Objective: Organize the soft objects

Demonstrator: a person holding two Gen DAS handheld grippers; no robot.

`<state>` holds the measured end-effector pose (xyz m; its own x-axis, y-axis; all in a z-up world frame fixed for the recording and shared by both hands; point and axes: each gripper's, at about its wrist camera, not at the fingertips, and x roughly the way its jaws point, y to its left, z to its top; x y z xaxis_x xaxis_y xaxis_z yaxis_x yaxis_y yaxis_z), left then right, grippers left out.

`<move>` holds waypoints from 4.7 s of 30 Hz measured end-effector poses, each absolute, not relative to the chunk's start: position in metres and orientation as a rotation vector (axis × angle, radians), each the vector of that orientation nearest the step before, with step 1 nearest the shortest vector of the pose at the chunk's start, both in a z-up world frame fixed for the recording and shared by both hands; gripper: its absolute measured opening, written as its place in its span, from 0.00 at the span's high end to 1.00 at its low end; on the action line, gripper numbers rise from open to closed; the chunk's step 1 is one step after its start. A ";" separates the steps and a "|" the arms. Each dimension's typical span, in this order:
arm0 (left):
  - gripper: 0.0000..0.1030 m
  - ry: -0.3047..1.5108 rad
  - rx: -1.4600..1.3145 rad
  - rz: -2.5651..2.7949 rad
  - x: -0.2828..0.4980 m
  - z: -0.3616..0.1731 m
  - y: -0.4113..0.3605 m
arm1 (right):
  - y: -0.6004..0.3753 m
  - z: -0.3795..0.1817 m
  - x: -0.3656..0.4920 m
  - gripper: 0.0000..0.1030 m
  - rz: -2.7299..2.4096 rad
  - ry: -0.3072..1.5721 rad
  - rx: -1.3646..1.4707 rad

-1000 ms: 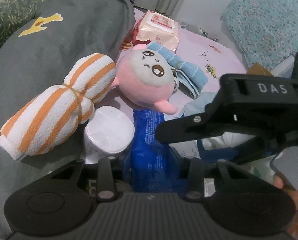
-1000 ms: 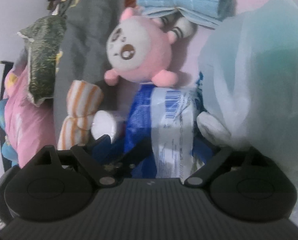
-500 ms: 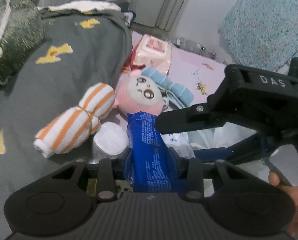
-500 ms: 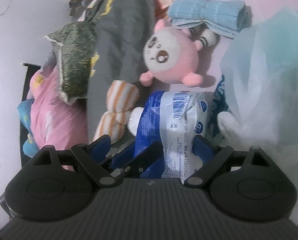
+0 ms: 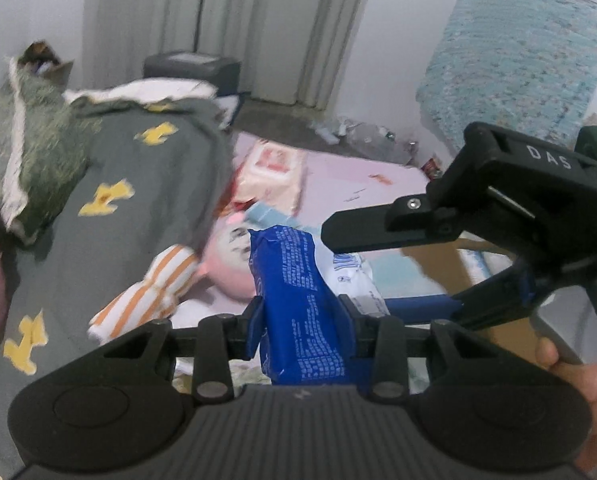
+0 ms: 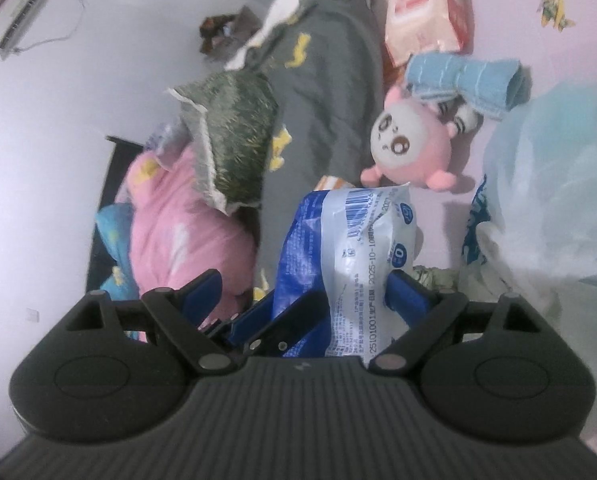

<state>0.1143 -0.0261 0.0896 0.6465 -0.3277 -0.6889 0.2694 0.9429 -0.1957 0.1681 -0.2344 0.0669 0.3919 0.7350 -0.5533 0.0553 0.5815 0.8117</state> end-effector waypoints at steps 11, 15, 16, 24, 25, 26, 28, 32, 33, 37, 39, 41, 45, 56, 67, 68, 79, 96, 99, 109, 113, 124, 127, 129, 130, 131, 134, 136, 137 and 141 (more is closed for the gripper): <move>0.62 0.775 0.003 -0.542 0.111 0.100 -0.165 | -0.374 0.089 0.114 0.12 0.395 0.942 0.960; 0.62 0.799 0.032 -0.600 0.119 0.089 -0.223 | -0.437 0.081 0.100 0.11 0.311 0.910 0.997; 0.62 0.805 0.041 -0.612 0.122 0.085 -0.237 | -0.452 0.077 0.098 0.11 0.292 0.905 1.006; 0.60 0.913 0.113 -0.627 0.153 0.037 -0.298 | -0.530 0.020 0.110 0.11 0.215 0.910 1.101; 0.58 0.930 0.127 -0.627 0.155 0.032 -0.300 | -0.535 0.009 0.114 0.11 0.210 0.915 1.114; 0.55 0.944 0.143 -0.634 0.156 0.025 -0.303 | -0.539 -0.003 0.118 0.11 0.204 0.927 1.128; 0.54 0.954 0.160 -0.644 0.155 0.018 -0.306 | -0.547 -0.027 0.124 0.11 0.211 0.952 1.159; 0.50 0.945 0.196 -0.659 0.151 0.015 -0.307 | -0.553 -0.066 0.128 0.12 0.193 1.007 1.232; 0.49 0.938 0.203 -0.664 0.150 0.016 -0.307 | -0.554 -0.071 0.129 0.12 0.183 1.013 1.237; 0.44 0.915 0.209 -0.672 0.144 0.025 -0.299 | -0.562 -0.073 0.120 0.12 0.153 0.981 1.235; 0.42 0.911 0.199 -0.669 0.141 0.031 -0.290 | -0.568 -0.066 0.114 0.12 0.124 0.944 1.209; 0.33 0.907 0.183 -0.661 0.137 0.037 -0.280 | -0.573 -0.059 0.114 0.12 0.066 0.930 1.166; 0.27 0.895 0.136 -0.629 0.131 0.044 -0.253 | -0.573 -0.072 0.116 0.12 -0.023 0.995 1.151; 0.26 0.894 0.062 -0.495 0.114 0.048 -0.167 | -0.497 -0.084 0.157 0.10 0.051 1.074 1.081; 0.24 0.862 -0.019 -0.363 0.095 0.046 -0.079 | -0.498 -0.053 0.142 0.06 0.006 1.029 0.966; 0.24 0.856 -0.023 -0.348 0.092 0.046 -0.071 | -0.498 -0.045 0.137 0.06 0.011 1.019 0.947; 0.23 0.771 -0.131 -0.203 0.055 0.036 0.005 | -0.441 0.051 0.112 0.06 0.231 0.912 0.786; 0.23 0.766 -0.014 -0.211 0.140 0.021 0.000 | -0.255 0.059 0.226 0.06 0.518 1.080 0.735; 0.24 0.819 -0.061 -0.200 0.172 0.010 0.000 | -0.241 0.042 0.268 0.07 0.508 1.095 0.720; 0.31 0.970 -0.078 -0.181 0.243 -0.028 -0.020 | -0.213 -0.023 0.353 0.31 0.424 1.211 0.641; 0.30 0.976 -0.038 -0.182 0.252 -0.033 -0.033 | -0.211 -0.045 0.363 0.34 0.414 1.260 0.621; 0.25 0.999 0.036 -0.114 0.265 -0.043 -0.059 | -0.212 -0.071 0.376 0.31 0.475 1.332 0.616; 0.25 0.992 0.075 -0.092 0.268 -0.045 -0.065 | -0.214 -0.076 0.378 0.29 0.496 1.357 0.637; 0.25 0.986 0.090 -0.083 0.269 -0.046 -0.069 | -0.217 -0.081 0.381 0.29 0.506 1.369 0.661; 0.25 0.986 0.091 -0.079 0.270 -0.046 -0.069 | -0.218 -0.083 0.382 0.28 0.512 1.373 0.670; 0.25 0.985 0.096 -0.076 0.271 -0.046 -0.071 | -0.218 -0.085 0.383 0.28 0.521 1.377 0.677; 0.26 0.984 0.099 -0.071 0.272 -0.044 -0.073 | -0.218 -0.090 0.384 0.27 0.540 1.380 0.696; 0.26 0.983 0.093 -0.075 0.272 -0.042 -0.072 | -0.219 -0.088 0.383 0.29 0.555 1.370 0.693; 0.26 0.981 0.089 -0.078 0.271 -0.040 -0.072 | -0.219 -0.086 0.383 0.29 0.560 1.365 0.685; 0.26 0.926 0.116 -0.085 0.262 -0.026 -0.075 | -0.226 -0.078 0.378 0.30 0.567 1.353 0.709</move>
<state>0.2623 -0.0748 -0.0260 0.5982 -0.0230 -0.8010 0.1230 0.9904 0.0634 0.3780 -0.2261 -0.0778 0.1420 0.7301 -0.6684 0.0351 0.6711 0.7405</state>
